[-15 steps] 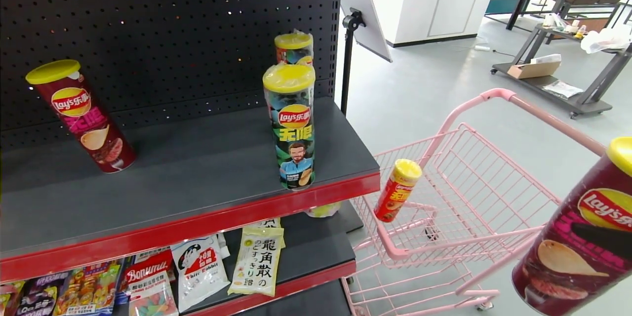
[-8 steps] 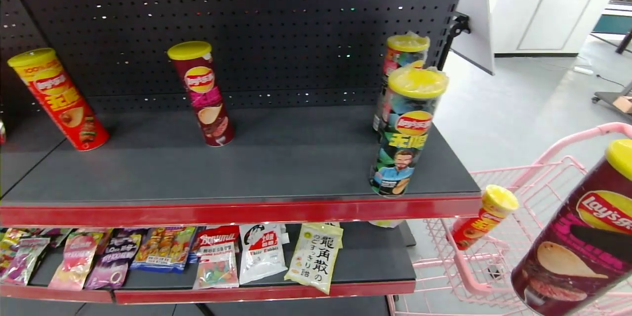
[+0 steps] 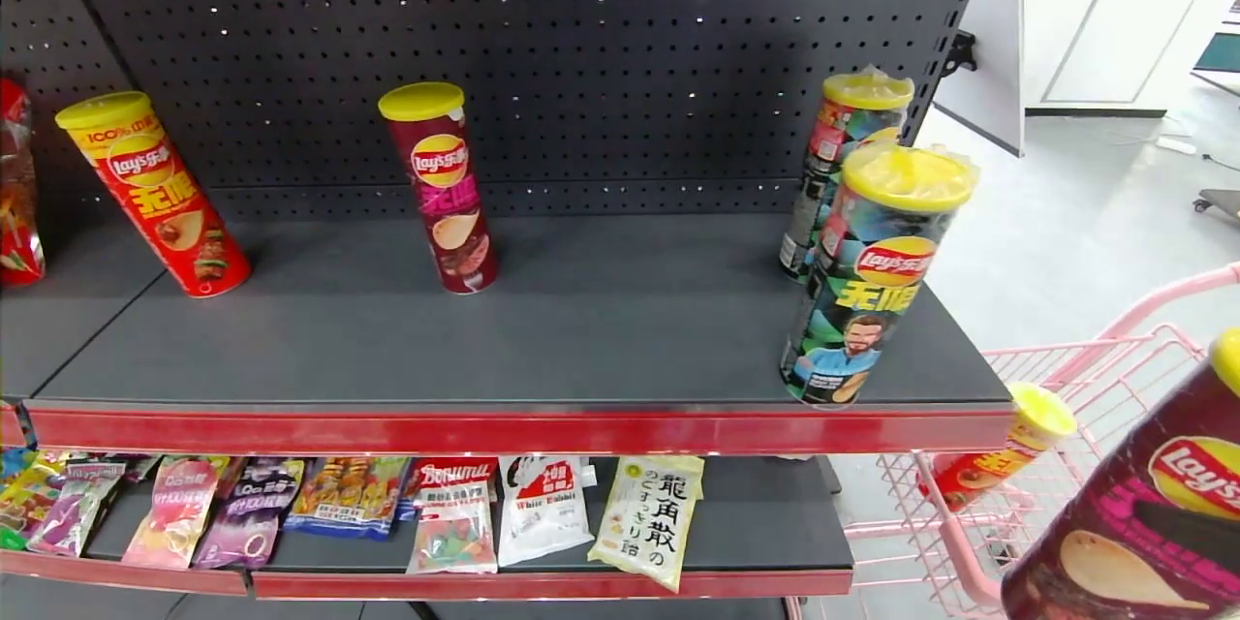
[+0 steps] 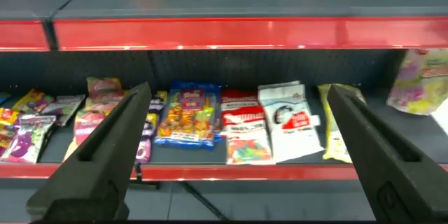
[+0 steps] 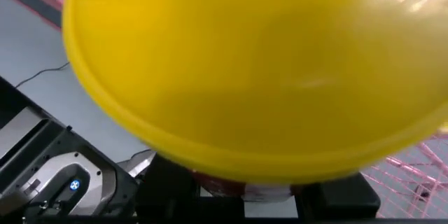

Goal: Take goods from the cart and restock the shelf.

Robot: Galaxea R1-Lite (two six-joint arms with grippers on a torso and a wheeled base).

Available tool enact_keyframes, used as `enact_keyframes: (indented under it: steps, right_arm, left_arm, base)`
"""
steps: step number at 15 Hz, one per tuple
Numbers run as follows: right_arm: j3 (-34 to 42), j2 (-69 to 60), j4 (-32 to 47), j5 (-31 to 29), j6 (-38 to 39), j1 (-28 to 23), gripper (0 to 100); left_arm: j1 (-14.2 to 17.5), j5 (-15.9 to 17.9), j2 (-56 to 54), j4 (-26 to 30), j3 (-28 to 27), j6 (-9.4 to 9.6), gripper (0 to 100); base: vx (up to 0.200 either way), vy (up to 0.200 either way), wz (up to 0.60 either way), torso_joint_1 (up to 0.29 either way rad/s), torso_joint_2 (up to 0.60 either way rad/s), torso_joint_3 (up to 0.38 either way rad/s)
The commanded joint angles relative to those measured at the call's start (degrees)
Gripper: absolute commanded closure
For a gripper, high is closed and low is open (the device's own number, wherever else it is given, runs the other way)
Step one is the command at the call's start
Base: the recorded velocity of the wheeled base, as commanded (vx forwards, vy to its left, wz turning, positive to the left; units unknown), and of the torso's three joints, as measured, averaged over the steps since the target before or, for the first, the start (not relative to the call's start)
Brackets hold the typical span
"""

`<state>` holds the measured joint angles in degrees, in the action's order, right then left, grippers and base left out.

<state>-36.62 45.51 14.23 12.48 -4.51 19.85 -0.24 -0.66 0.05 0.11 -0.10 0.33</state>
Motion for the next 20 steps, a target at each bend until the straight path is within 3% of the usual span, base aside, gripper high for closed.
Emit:
enact_keyframes:
  steps: [1,4,7,13,17,20]
  right_arm:
    - [0.9,-0.7,-3.2,0.0,-0.2,0.1,100]
    - [3.7,-0.5,-9.1,0.3,-0.3,0.3,100]
    - [4.6,-2.0,-9.0,5.4,-0.4,0.3,100]
    - [6.1,-2.2,-9.2,5.7,-4.5,0.2,100]
    - [7.0,-3.9,-9.1,11.0,-2.5,3.3,100]
    - [7.9,-4.3,-9.2,11.2,-2.6,3.4,100]
  left_arm:
    - [0.1,0.0,0.0,0.0,0.0,0.02,0]
    - [0.1,0.0,0.0,0.0,0.0,0.02,0]
    - [0.1,0.0,0.0,0.0,0.0,0.02,0]
    - [0.1,0.0,0.0,0.0,0.0,0.11,0]
    - [0.1,0.0,0.0,0.0,0.0,0.11,0]
    - [0.1,0.0,0.0,0.0,0.0,0.11,0]
  base:
    - [0.000,0.200,0.00,0.002,0.00,0.002]
    - [0.000,0.200,0.00,0.004,0.00,0.002]
    - [0.000,0.200,0.00,0.006,0.00,0.004]
    - [0.000,0.200,0.00,0.004,0.00,0.002]
    - [0.000,0.000,0.00,0.000,0.00,0.000]
    - [0.200,0.000,0.00,-0.002,0.00,0.006]
